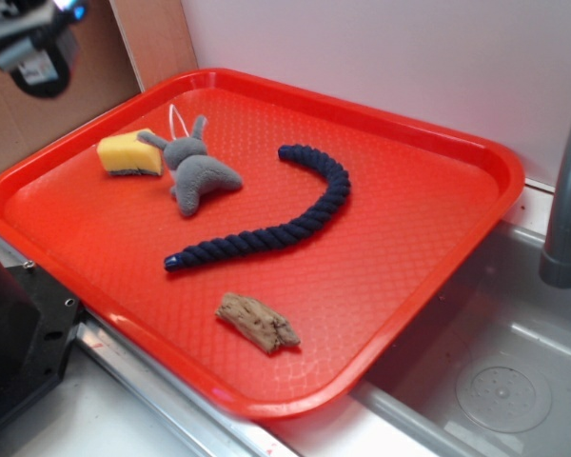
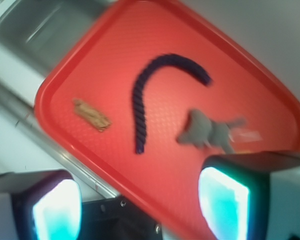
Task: Grab the wood chip.
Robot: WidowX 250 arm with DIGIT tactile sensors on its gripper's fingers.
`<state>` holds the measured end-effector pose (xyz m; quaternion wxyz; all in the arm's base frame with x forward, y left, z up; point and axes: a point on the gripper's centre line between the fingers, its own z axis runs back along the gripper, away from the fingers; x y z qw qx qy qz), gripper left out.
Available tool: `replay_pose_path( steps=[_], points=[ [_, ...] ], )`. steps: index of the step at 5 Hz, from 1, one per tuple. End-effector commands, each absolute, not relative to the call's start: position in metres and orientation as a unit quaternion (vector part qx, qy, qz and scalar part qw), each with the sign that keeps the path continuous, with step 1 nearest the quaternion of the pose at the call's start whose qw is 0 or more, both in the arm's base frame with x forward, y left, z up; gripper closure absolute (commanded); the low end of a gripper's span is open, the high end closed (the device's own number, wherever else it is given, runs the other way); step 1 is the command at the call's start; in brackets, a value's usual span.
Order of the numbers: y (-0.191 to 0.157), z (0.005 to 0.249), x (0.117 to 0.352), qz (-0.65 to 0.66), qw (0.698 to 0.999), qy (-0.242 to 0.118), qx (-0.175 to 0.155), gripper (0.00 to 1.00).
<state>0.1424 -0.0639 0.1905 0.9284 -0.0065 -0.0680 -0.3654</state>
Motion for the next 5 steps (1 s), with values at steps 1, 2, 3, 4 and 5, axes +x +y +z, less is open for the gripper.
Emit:
replay_pose_path(
  steps=[1, 2, 3, 4, 5],
  points=[
    [-0.083, 0.161, 0.16, -0.533, 0.84, -0.087, -0.053, 0.0],
    [-0.091, 0.142, 0.165, -0.595, 0.795, -0.08, -0.088, 0.0],
    [-0.099, 0.122, 0.167, -0.623, 0.775, -0.07, -0.082, 0.0],
    [-0.108, 0.101, 0.163, -0.645, 0.759, -0.059, -0.07, 0.0],
    [-0.111, 0.086, 0.162, -0.651, 0.754, -0.054, -0.067, 0.0]
  ],
)
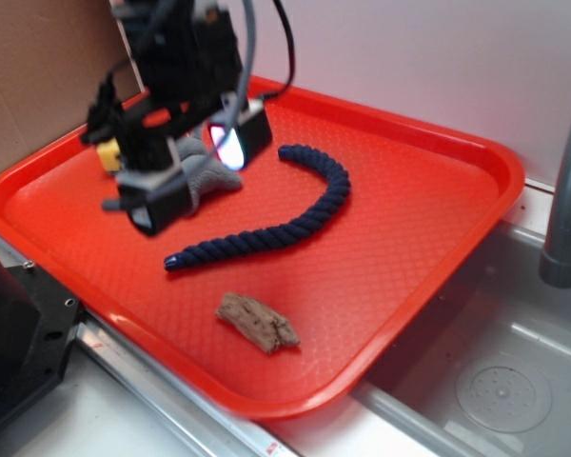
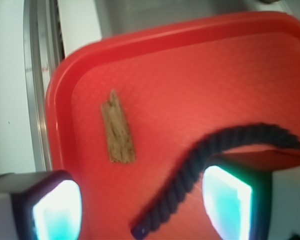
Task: Grab the wood chip.
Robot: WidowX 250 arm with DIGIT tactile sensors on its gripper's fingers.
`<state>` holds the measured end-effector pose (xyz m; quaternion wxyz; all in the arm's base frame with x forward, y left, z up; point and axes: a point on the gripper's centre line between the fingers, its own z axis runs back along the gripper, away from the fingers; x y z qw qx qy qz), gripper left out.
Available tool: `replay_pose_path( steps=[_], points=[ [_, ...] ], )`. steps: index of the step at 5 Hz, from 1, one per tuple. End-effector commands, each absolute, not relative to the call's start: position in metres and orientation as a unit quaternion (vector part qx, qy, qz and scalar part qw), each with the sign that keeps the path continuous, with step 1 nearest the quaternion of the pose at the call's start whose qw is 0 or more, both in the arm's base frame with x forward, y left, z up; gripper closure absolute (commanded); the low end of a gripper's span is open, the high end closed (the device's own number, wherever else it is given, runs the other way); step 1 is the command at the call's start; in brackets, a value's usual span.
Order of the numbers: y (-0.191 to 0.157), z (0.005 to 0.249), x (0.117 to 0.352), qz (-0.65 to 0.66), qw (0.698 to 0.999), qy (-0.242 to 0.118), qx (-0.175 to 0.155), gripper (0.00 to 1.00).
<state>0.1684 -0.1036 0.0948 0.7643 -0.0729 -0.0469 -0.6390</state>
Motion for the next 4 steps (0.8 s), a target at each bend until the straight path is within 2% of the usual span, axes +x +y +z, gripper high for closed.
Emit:
replay_pose_path(
  steps=[1, 2, 4],
  points=[
    [-0.115, 0.062, 0.158, -0.665, 0.744, -0.055, -0.042, 0.0],
    [-0.119, 0.05, 0.155, -0.666, 0.744, -0.052, -0.028, 0.0],
    [-0.135, 0.028, 0.147, -0.687, 0.726, -0.038, -0.014, 0.0]
  ],
)
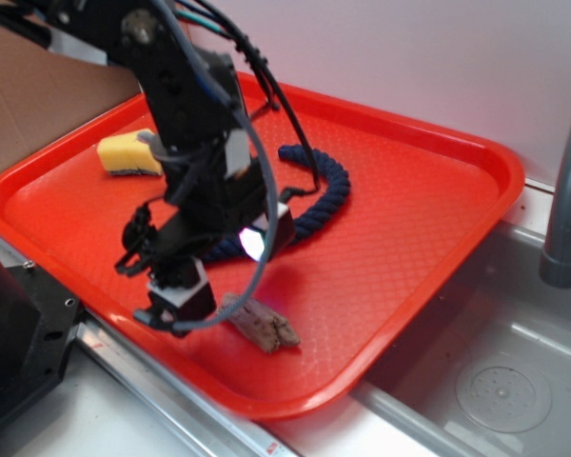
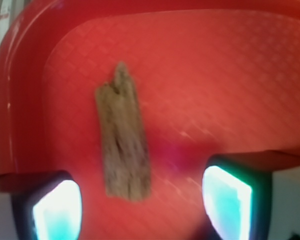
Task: Grab the wood chip.
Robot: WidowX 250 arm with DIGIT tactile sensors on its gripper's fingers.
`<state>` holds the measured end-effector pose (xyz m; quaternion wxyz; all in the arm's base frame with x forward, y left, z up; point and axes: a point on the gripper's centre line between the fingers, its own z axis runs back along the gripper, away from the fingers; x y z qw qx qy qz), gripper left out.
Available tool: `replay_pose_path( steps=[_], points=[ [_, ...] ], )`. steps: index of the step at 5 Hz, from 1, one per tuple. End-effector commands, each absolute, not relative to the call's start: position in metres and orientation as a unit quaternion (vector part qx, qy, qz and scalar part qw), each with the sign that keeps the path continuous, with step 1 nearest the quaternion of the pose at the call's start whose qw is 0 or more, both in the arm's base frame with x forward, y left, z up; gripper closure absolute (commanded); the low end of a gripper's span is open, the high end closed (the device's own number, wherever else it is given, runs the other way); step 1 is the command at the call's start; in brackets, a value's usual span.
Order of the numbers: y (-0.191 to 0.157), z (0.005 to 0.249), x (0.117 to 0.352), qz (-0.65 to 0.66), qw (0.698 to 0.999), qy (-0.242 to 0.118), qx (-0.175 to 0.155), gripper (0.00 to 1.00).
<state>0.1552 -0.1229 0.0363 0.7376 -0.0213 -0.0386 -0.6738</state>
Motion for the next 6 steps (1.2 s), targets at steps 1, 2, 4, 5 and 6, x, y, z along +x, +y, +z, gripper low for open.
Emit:
replay_pose_path(
  steps=[1, 2, 4, 5, 6],
  points=[
    [-0.1437, 0.0177, 0.1474, -0.686, 0.727, -0.03, -0.002, 0.0],
    [-0.147, 0.0135, 0.1501, -0.682, 0.731, -0.021, -0.002, 0.0],
    [-0.1479, 0.0095, 0.1496, -0.682, 0.732, -0.011, 0.001, 1.0],
    [-0.1453, 0.0079, 0.151, -0.674, 0.739, -0.004, 0.007, 1.0],
    [-0.1389, 0.0109, 0.1552, -0.664, 0.748, -0.003, 0.006, 1.0]
  ],
)
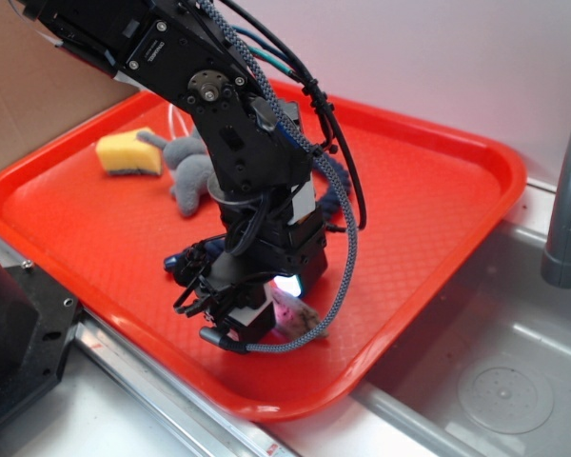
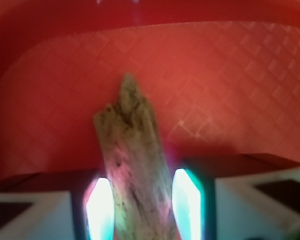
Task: Grab the wood chip.
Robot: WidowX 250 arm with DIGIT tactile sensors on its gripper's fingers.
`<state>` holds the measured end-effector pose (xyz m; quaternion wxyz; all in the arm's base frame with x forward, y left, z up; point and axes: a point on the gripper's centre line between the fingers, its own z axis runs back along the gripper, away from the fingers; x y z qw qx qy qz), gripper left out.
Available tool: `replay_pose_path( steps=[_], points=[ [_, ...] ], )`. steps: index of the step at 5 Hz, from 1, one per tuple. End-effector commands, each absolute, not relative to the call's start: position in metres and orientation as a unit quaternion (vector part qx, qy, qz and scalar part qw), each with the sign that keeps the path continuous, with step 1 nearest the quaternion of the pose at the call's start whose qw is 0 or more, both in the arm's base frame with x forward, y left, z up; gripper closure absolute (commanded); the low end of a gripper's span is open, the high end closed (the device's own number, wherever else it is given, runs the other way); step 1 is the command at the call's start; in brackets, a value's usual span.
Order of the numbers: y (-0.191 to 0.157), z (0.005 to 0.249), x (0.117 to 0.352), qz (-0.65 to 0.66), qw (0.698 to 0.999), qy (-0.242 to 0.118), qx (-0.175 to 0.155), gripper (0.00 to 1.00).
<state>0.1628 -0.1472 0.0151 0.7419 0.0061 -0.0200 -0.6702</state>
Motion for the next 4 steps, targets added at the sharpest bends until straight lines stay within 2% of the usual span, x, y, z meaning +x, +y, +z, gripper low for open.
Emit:
replay_pose_path(
  steps=[1, 3, 4],
  points=[
    [-0.132, 0.025, 0.162, -0.644, 0.765, -0.009, 0.009, 1.0],
    [-0.101, 0.087, 0.18, -0.485, 0.874, -0.014, -0.002, 1.0],
    [-0.085, 0.125, 0.186, -0.372, 0.927, -0.028, 0.016, 1.0]
  ],
)
